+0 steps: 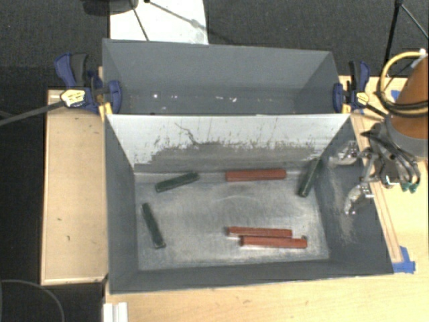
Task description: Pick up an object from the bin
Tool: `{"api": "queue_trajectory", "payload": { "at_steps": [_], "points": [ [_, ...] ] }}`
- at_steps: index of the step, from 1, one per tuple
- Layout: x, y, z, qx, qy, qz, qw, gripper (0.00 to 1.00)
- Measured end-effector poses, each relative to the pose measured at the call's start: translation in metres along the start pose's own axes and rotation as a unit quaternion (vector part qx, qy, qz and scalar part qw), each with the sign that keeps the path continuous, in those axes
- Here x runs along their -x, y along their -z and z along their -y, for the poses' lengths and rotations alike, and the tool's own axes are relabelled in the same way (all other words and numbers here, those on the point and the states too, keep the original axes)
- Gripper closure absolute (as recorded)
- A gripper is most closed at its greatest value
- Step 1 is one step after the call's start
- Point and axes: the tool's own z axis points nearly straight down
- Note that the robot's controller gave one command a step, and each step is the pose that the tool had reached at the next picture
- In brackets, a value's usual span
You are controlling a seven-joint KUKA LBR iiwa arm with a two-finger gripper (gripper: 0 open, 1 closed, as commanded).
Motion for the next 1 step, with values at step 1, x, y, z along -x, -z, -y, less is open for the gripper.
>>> {"api": "queue_trajectory", "payload": {
  "at_steps": [1],
  "points": [
    [0.0016, 0.0042, -0.0005, -0.001, 0.002, 0.0040, 1.0000, 0.00]
  ]
}}
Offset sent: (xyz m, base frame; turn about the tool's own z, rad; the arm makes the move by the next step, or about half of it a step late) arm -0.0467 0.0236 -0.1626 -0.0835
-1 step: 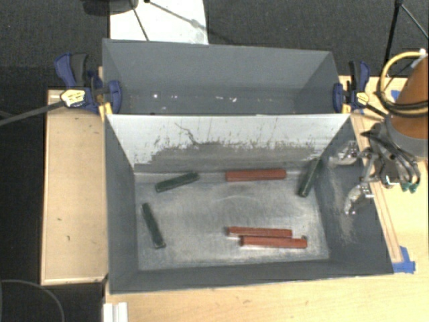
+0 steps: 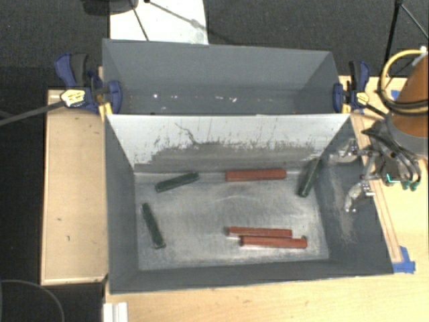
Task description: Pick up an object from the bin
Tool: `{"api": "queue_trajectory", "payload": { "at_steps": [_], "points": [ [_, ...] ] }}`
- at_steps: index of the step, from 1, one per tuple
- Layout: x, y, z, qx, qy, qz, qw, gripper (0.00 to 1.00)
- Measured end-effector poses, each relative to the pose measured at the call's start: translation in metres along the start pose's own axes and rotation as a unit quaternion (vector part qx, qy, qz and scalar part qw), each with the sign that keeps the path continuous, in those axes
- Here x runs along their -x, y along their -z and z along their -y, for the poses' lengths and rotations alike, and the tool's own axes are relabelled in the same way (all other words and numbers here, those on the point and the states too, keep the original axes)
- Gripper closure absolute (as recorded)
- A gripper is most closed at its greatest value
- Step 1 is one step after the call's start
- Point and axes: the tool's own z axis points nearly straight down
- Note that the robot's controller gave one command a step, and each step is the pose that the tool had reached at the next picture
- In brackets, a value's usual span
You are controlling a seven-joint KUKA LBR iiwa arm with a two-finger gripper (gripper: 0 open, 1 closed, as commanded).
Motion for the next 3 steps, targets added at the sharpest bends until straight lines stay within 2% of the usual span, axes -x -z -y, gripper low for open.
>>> {"api": "queue_trajectory", "payload": {
  "at_steps": [1, 2, 3],
  "points": [
    [-0.014, -0.051, -0.007, -0.001, 0.011, 0.0027, 0.9999, 0.00],
    [0.007, -0.116, -0.030, 0.000, -0.039, 0.0013, 0.9992, 0.00],
    [-0.027, -0.153, -0.030, 0.001, 0.035, 0.0036, 0.9994, 0.00]
  ]
}}
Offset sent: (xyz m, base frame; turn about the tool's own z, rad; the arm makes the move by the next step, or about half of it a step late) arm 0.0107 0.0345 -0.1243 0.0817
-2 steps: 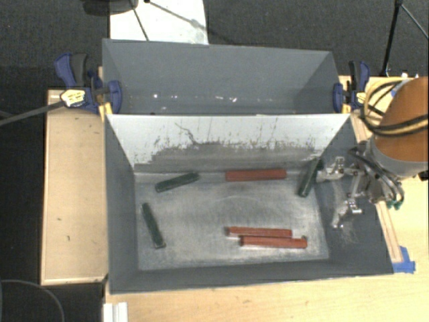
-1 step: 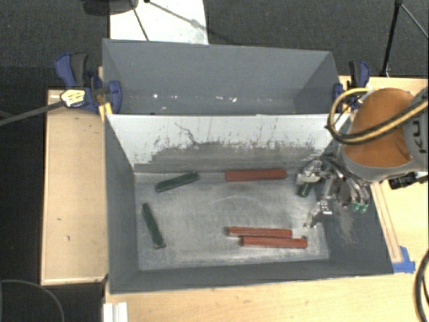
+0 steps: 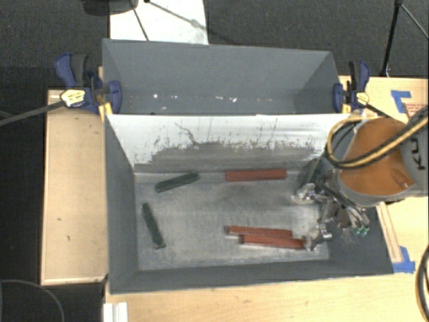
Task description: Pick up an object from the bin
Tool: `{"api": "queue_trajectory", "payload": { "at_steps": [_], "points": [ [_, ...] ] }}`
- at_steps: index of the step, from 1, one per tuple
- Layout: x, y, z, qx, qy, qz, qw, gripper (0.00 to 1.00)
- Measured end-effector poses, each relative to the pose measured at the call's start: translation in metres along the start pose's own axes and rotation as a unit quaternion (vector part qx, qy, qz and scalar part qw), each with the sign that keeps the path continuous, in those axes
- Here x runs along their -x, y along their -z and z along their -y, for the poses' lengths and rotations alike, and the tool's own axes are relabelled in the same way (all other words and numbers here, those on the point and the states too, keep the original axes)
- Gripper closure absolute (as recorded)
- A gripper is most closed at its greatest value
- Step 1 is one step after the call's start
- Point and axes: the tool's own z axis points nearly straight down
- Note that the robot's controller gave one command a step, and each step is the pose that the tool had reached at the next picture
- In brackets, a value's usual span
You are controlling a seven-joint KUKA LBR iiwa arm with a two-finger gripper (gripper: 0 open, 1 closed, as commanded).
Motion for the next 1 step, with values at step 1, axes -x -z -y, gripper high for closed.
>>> {"api": "queue_trajectory", "payload": {
  "at_steps": [1],
  "points": [
    [0.0206, 0.0079, -0.0345, -0.002, -0.044, -0.0035, 0.9990, 0.00]
  ]
}}
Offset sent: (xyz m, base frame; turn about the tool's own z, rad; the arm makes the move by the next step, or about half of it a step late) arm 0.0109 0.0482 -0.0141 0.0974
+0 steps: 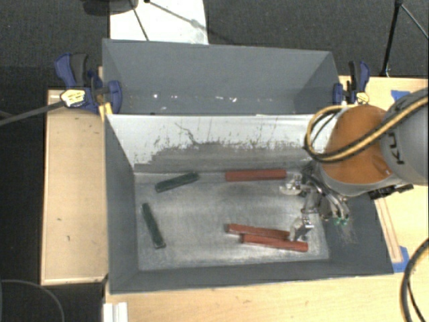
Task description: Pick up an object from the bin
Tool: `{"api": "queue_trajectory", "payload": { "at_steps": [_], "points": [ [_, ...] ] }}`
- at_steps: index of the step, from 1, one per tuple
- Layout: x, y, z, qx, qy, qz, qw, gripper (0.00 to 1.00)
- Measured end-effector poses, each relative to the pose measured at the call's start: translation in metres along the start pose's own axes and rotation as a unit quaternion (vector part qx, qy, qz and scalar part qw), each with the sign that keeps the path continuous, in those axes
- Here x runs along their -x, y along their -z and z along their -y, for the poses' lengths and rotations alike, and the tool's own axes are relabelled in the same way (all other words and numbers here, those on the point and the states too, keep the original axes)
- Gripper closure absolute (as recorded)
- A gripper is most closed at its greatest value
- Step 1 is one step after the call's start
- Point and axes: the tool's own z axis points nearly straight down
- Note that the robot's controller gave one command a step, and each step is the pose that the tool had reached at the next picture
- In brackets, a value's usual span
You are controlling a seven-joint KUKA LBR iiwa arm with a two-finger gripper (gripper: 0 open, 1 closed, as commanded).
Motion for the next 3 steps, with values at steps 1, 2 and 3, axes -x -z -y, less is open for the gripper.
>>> {"api": "queue_trajectory", "payload": {
  "at_steps": [1, 2, 3],
  "points": [
    [-0.0032, -0.0177, -0.0120, 0.001, -0.004, 0.0048, 1.0000, 1.00],
    [-0.0041, -0.0193, -0.0123, 0.001, -0.002, 0.0033, 1.0000, 0.00],
    [-0.0041, -0.0193, -0.0124, 0.001, -0.002, 0.0033, 1.0000, 0.00]
  ]
}}
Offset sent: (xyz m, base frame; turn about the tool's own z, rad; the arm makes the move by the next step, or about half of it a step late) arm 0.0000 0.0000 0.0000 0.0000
